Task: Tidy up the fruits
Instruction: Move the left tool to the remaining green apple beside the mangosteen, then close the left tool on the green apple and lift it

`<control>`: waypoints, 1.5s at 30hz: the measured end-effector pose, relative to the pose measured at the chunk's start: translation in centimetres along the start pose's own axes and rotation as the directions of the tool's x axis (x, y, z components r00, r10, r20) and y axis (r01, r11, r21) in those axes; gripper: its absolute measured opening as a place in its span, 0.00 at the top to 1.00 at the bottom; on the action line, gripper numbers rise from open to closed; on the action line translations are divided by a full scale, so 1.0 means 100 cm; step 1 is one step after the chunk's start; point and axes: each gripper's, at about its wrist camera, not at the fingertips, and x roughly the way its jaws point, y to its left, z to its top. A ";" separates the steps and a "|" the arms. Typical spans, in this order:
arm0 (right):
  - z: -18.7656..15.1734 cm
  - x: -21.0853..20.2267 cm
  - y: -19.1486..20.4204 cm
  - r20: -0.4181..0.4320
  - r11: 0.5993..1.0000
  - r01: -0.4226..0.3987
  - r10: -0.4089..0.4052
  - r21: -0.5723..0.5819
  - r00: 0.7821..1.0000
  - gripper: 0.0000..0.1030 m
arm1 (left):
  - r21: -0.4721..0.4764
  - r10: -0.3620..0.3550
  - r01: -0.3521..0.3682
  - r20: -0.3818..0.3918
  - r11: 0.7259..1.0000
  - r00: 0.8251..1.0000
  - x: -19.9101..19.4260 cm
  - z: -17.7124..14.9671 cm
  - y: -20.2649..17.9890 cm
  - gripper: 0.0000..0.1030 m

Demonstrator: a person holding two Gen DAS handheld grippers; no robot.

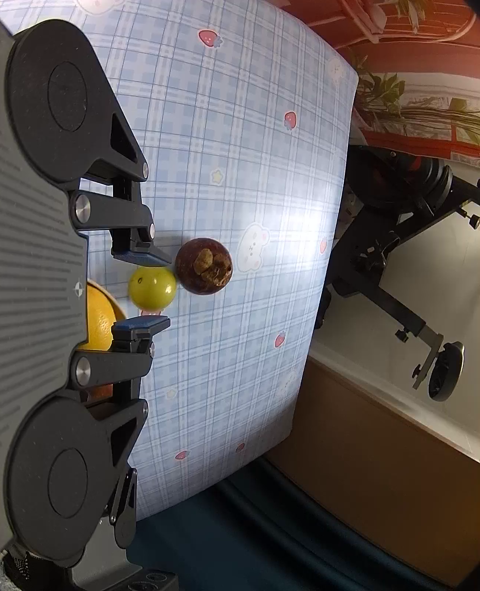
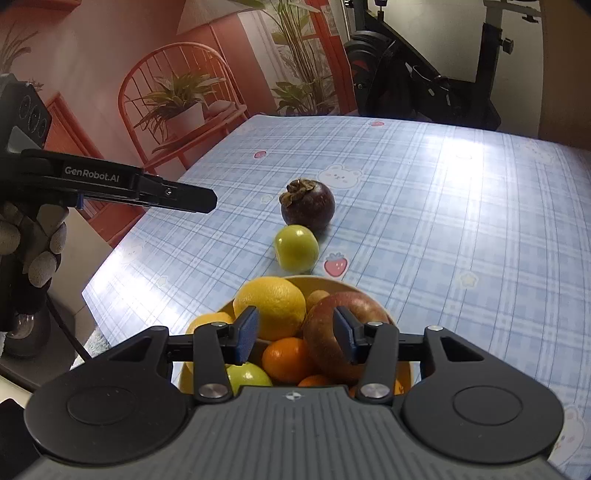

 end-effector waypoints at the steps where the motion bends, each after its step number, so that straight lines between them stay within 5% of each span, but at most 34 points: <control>1: 0.004 0.003 0.000 0.002 1.000 0.007 -0.007 -0.016 1.000 0.53 | -0.003 0.005 -0.005 -0.003 1.000 1.000 0.004 0.002 0.001 0.71; 15: 0.041 0.070 0.006 -0.042 0.997 -0.005 0.002 -0.073 0.999 0.53 | 0.001 0.009 -0.009 -0.084 1.000 0.996 0.057 0.015 0.006 0.68; 24: 0.042 0.103 0.006 -0.110 0.995 0.015 -0.026 -0.100 0.994 0.53 | -0.073 -0.051 0.041 -0.141 0.996 0.989 0.083 0.009 0.022 0.68; 45: 0.039 0.101 0.000 -0.069 0.997 0.026 -0.031 -0.067 0.997 0.59 | -0.084 -0.117 0.107 -0.127 0.991 0.985 0.086 0.013 0.018 0.76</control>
